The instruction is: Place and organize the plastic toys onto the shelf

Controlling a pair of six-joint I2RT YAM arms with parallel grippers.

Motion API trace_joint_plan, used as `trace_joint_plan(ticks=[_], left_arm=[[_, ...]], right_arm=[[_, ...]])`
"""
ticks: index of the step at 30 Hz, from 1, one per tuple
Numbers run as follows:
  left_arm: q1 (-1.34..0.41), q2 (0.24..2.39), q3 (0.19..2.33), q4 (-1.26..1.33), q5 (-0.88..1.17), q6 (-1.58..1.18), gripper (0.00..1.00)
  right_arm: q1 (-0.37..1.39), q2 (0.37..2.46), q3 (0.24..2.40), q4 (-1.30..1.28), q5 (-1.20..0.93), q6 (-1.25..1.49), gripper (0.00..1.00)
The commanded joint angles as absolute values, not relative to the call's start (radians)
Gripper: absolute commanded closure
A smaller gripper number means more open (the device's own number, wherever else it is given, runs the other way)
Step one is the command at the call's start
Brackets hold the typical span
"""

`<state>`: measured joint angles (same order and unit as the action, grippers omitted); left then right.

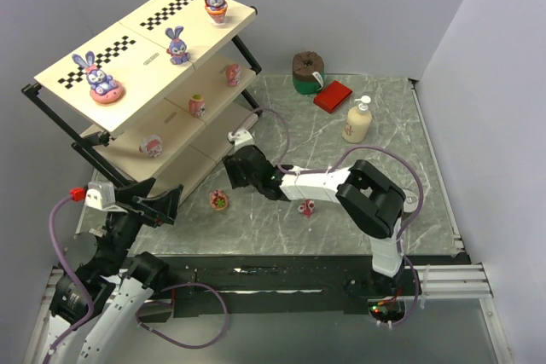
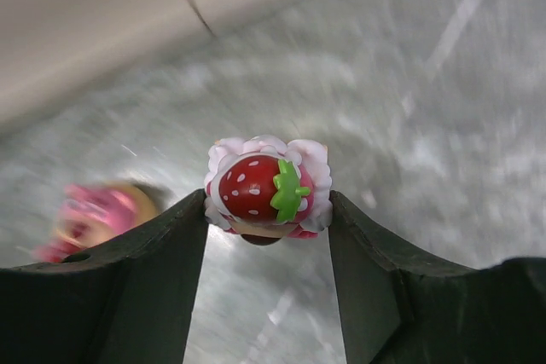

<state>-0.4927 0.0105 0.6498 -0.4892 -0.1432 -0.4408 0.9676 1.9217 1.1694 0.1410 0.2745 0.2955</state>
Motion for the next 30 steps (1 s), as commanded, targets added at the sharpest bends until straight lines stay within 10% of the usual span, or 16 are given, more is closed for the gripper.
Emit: trace_joint_plan(ticks=[1, 30], left_arm=[[-0.492, -0.075, 0.646, -0.453, -0.13, -0.446, 0.04], [-0.492, -0.064, 0.65, -0.451, -0.121, -0.443, 0.04]], right_arm=[[0.957, 1.966, 1.334, 0.232, 0.232, 0.222, 0.6], [0.936, 2.206, 1.557, 0.305, 0.15, 0.288, 0.47]])
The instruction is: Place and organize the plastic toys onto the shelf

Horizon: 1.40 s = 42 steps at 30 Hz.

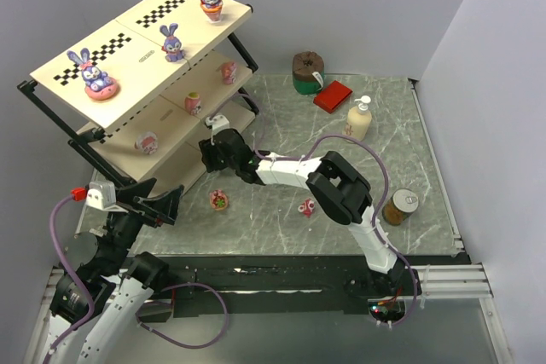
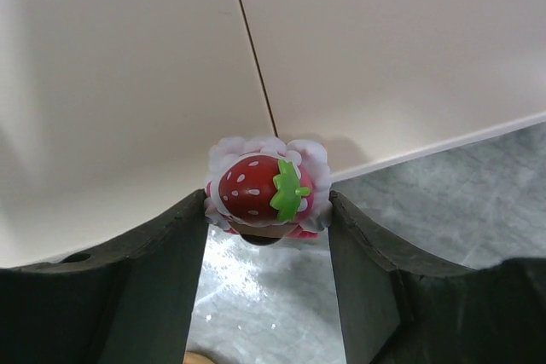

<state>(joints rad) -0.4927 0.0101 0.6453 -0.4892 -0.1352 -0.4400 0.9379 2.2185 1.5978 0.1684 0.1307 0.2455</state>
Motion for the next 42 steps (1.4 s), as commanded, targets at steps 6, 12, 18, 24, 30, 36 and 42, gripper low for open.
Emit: trace_joint_plan(ticks=[6, 12, 18, 24, 30, 36, 42], left_arm=[[-0.492, -0.063, 0.65, -0.453, -0.123, -0.443, 0.03], [-0.492, -0.06, 0.65, -0.449, -0.123, -0.443, 0.04], [-0.492, -0.058, 0.652, -0.451, -0.124, -0.443, 0.04], [-0.492, -0.06, 0.652, -0.453, -0.126, -0.443, 0.04], [-0.492, -0.058, 0.653, -0.453, -0.126, -0.442, 0.04], [-0.492, -0.058, 0.653, -0.453, -0.126, -0.443, 0.04], [-0.492, -0.057, 0.653, -0.454, -0.126, -0.443, 0.04]], right_arm=[[0.939, 2.2, 1.506, 0.405, 0.205, 0.353, 0.47], [0.943, 2.221, 1.525, 0.425, 0.224, 0.37, 0.47], [0.943, 2.252, 1.562, 0.41, 0.236, 0.393, 0.45], [0.948, 2.276, 1.575, 0.41, 0.247, 0.422, 0.4], [0.954, 2.302, 1.597, 0.419, 0.256, 0.42, 0.34], [0.966, 2.301, 1.586, 0.429, 0.278, 0.388, 0.12], [0.973, 2.266, 1.549, 0.446, 0.308, 0.354, 0.0]])
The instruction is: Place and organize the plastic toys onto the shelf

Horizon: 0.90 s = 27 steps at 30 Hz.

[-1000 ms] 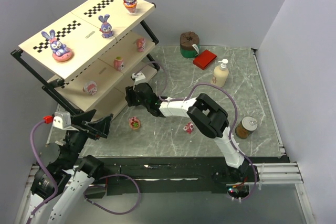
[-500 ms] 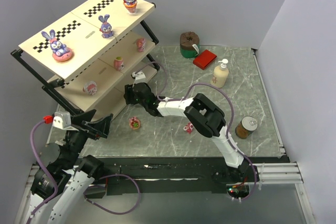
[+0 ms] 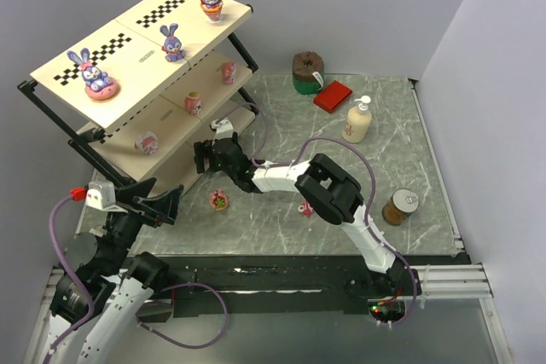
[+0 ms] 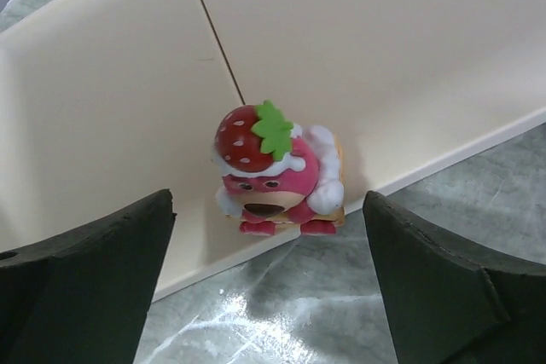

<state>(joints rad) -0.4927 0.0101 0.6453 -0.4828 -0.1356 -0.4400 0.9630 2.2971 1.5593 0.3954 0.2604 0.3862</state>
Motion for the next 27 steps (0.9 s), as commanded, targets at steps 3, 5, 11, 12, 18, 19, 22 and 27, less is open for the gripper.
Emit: trace_joint_plan(ticks=[3, 5, 11, 12, 18, 19, 22, 27], left_arm=[[-0.492, -0.058, 0.653, -0.454, -0.127, -0.442, 0.04], [-0.492, -0.058, 0.653, -0.454, -0.126, -0.442, 0.04], [-0.492, -0.063, 0.655, -0.456, -0.129, -0.445, 0.04], [-0.492, -0.064, 0.655, -0.457, -0.13, -0.445, 0.04], [-0.492, -0.071, 0.657, -0.46, -0.133, -0.446, 0.04], [-0.492, -0.071, 0.657, -0.46, -0.132, -0.445, 0.04], [-0.492, -0.067, 0.657, -0.459, -0.132, -0.445, 0.04], [-0.492, -0.064, 0.657, -0.457, -0.132, -0.445, 0.04]], right_arm=[[0.974, 2.218, 1.502, 0.465, 0.321, 0.359, 0.0], [0.974, 2.156, 1.423, 0.501, 0.336, 0.386, 0.0], [0.974, 2.076, 1.289, 0.618, 0.292, 0.422, 0.0], [0.976, 2.071, 1.276, 0.627, 0.293, 0.425, 0.0], [0.968, 2.08, 1.291, 0.582, 0.322, 0.5, 0.22], [0.962, 2.085, 1.299, 0.568, 0.318, 0.517, 0.31], [0.953, 2.1, 1.321, 0.548, 0.311, 0.552, 0.65], [0.94, 2.132, 1.35, 0.543, 0.301, 0.568, 0.83]])
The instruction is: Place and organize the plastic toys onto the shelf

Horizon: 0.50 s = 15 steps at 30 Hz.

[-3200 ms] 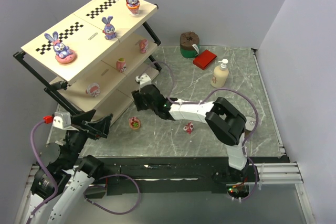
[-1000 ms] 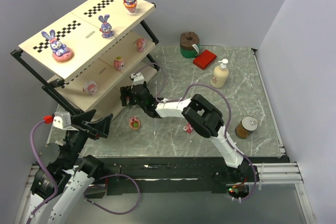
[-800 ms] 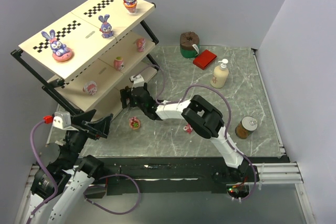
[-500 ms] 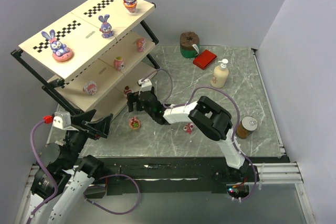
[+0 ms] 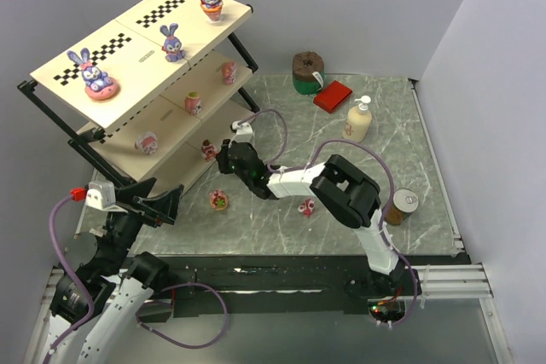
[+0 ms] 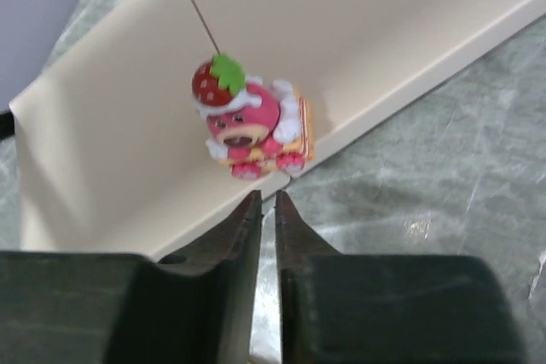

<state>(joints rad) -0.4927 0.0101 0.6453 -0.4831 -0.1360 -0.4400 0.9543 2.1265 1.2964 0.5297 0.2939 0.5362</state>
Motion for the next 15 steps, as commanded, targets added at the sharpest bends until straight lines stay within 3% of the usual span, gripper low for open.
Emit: trace_joint_plan(ticks=[1, 15], left_arm=[[-0.492, -0.066, 0.655, -0.459, -0.13, -0.445, 0.04], [-0.492, -0.054, 0.655, -0.457, -0.138, -0.442, 0.04]], right_arm=[[0.937, 2.141, 1.356, 0.542, 0.301, 0.569, 0.84], [0.876, 2.233, 1.48, 0.5, 0.175, 0.58, 0.86]])
